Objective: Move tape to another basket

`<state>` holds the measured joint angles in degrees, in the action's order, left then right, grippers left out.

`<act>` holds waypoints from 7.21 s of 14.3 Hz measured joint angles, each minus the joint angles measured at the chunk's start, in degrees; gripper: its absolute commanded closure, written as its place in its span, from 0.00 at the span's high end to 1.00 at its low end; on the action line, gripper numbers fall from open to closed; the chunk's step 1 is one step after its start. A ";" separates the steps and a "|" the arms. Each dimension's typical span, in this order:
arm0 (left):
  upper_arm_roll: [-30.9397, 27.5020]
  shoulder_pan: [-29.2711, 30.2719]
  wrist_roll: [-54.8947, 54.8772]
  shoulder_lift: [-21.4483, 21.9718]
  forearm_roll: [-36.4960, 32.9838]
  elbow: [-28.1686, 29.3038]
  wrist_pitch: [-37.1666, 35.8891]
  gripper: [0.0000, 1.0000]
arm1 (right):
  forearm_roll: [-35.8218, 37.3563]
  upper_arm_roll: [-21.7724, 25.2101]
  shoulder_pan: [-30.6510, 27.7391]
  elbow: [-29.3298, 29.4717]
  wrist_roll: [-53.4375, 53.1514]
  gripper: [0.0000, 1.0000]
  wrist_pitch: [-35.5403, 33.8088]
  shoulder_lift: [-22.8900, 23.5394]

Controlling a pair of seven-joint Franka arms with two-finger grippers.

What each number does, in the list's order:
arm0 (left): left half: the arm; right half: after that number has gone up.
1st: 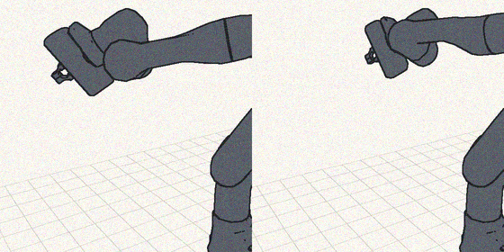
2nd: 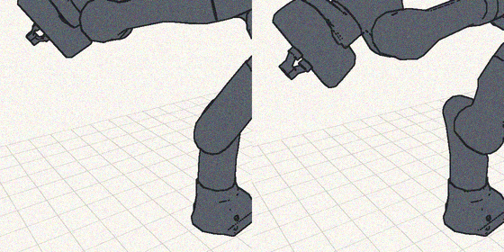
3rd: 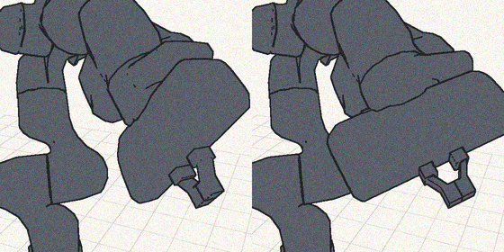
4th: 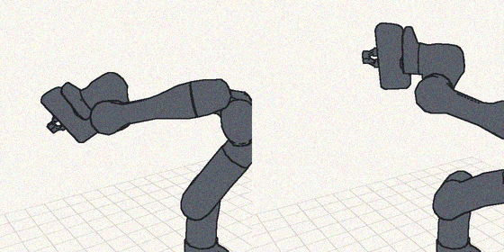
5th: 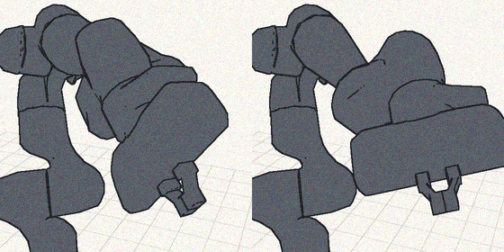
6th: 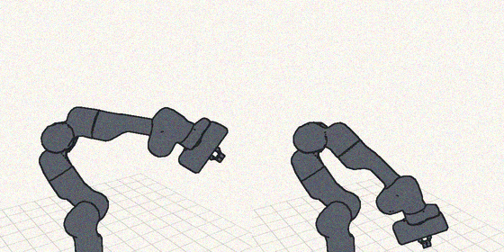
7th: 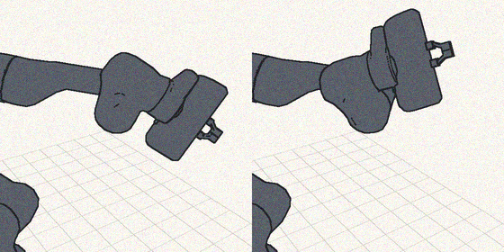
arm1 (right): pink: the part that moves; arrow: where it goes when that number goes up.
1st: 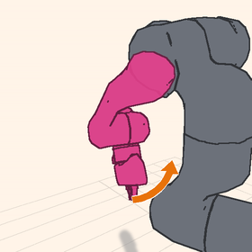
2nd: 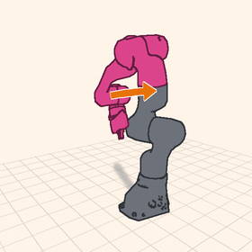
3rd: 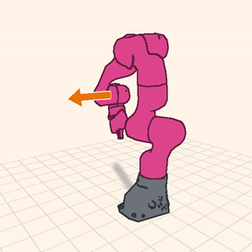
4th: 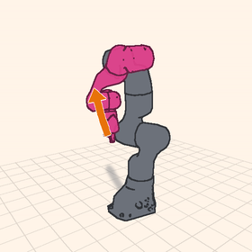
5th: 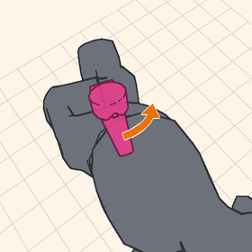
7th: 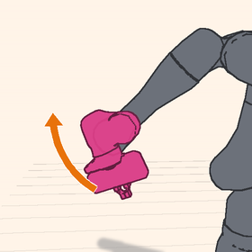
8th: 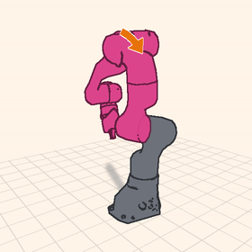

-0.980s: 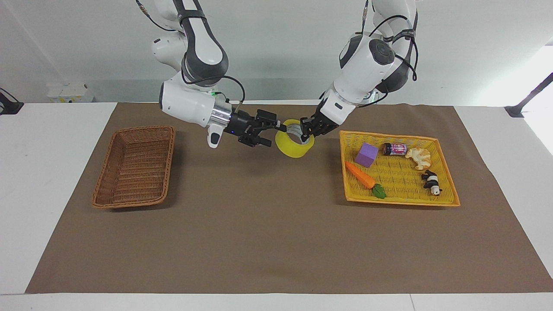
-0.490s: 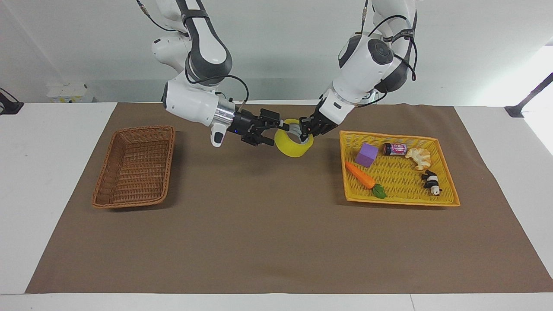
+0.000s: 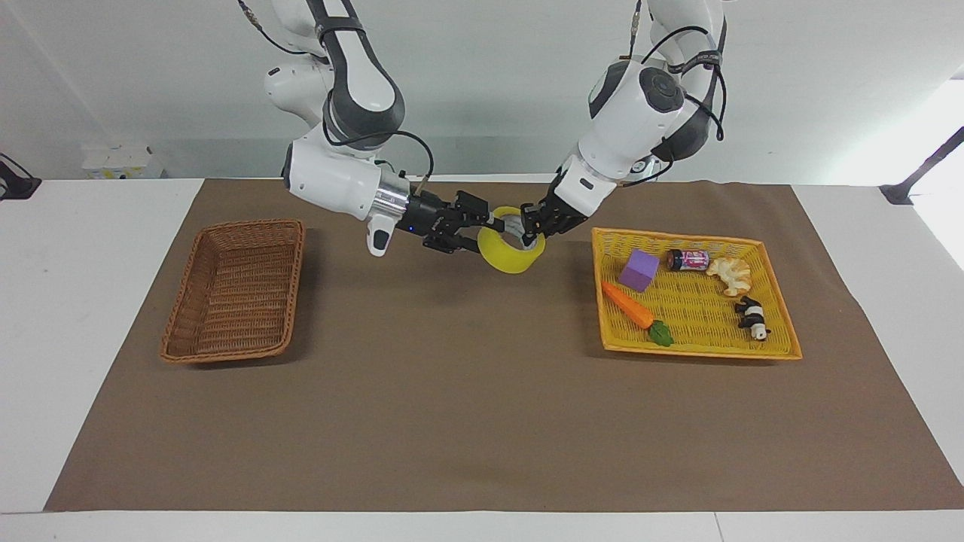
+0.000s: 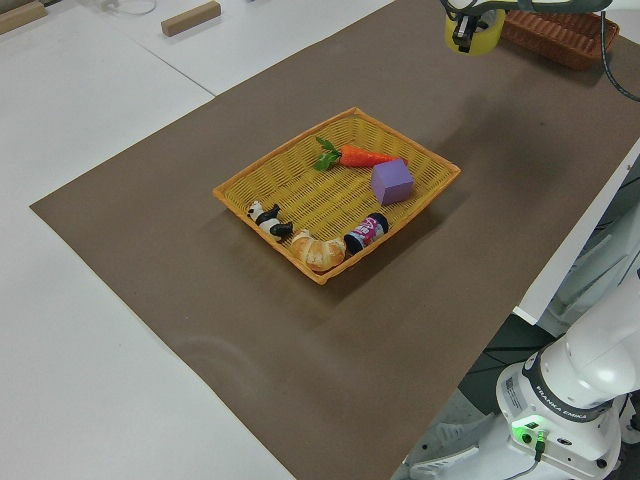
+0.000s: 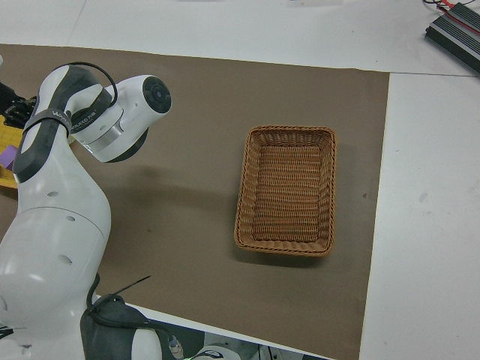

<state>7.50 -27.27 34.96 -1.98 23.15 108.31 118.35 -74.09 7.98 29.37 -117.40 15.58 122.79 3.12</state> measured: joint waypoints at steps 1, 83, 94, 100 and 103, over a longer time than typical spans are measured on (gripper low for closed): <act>-0.01 -0.02 0.00 -0.03 0.06 0.09 -0.03 0.00 | -0.16 -0.02 0.04 -0.03 0.01 0.06 -0.02 -0.14; -8.05 24.75 -33.77 2.54 -19.11 -7.33 -17.13 0.99 | 67.28 -0.04 -31.49 11.18 11.34 1.00 -23.06 -3.69; -7.94 24.53 -33.83 2.62 -19.11 -7.36 -17.14 0.99 | 73.87 0.00 -30.88 21.87 -2.20 1.00 -40.16 -5.18; -4.11 24.01 -33.88 3.45 -22.77 -10.58 -24.19 0.99 | 76.82 0.33 -30.28 24.95 -4.04 1.00 -41.68 -2.28; -3.98 24.04 -33.88 3.57 -23.05 -10.75 -25.75 0.99 | 76.99 0.33 -30.13 25.35 -4.05 1.00 -41.70 -2.09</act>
<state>3.51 -3.22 1.08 1.59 0.10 97.56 92.59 2.90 8.31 -0.76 -92.05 11.53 81.09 1.03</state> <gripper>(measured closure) 0.009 0.000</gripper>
